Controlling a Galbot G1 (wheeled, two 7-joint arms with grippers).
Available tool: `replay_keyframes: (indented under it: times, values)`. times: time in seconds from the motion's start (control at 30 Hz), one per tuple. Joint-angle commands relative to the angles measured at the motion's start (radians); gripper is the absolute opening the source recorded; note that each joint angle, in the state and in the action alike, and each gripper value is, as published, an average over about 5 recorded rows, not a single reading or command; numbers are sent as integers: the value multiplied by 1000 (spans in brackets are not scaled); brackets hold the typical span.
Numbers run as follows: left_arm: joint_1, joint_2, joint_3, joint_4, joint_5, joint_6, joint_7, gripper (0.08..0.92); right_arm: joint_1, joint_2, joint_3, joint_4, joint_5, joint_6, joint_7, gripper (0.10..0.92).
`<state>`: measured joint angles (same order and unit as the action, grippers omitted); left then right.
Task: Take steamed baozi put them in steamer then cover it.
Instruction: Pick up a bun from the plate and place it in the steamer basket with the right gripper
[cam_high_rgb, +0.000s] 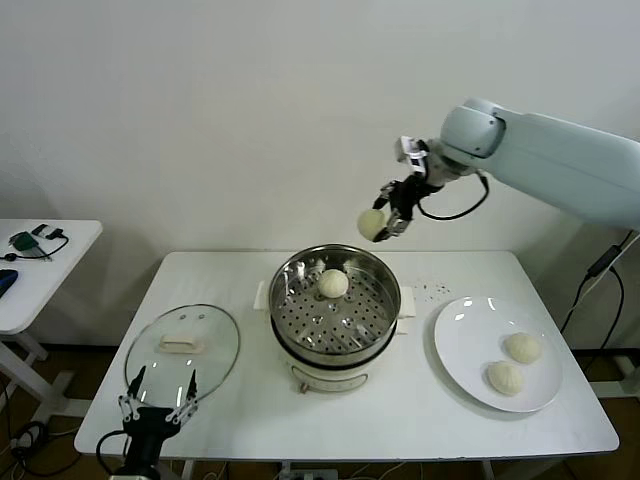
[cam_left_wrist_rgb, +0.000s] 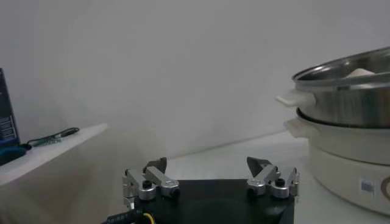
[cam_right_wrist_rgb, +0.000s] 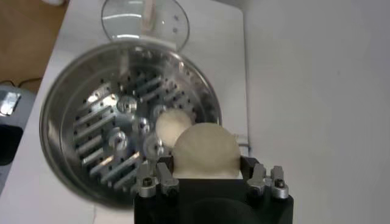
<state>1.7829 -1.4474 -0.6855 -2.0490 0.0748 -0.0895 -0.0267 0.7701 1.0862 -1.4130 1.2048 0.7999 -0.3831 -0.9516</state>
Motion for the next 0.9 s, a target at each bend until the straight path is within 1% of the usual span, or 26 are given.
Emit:
replay_keyframes:
  times: [0.03, 0.27, 0.4, 0.6, 0.9]
  values:
    - [-11, 46, 12, 5, -7, 3, 5, 823, -26, 145, -24, 9, 87, -42, 66, 695]
    - [-18, 37, 24, 6, -6, 2, 7, 823, -95, 212, -65, -4, 76, -51, 87, 696]
    - [-18, 38, 21, 11, -9, 1, 6, 823, -133, 220, -92, -17, 51, -52, 95, 696]
    - [-21, 38, 19, 15, -14, 2, 5, 823, -187, 217, -122, 5, 16, -57, 108, 698]
    - [-23, 42, 15, 26, -16, 0, 4, 823, -222, 237, -117, -10, 10, -58, 114, 704]
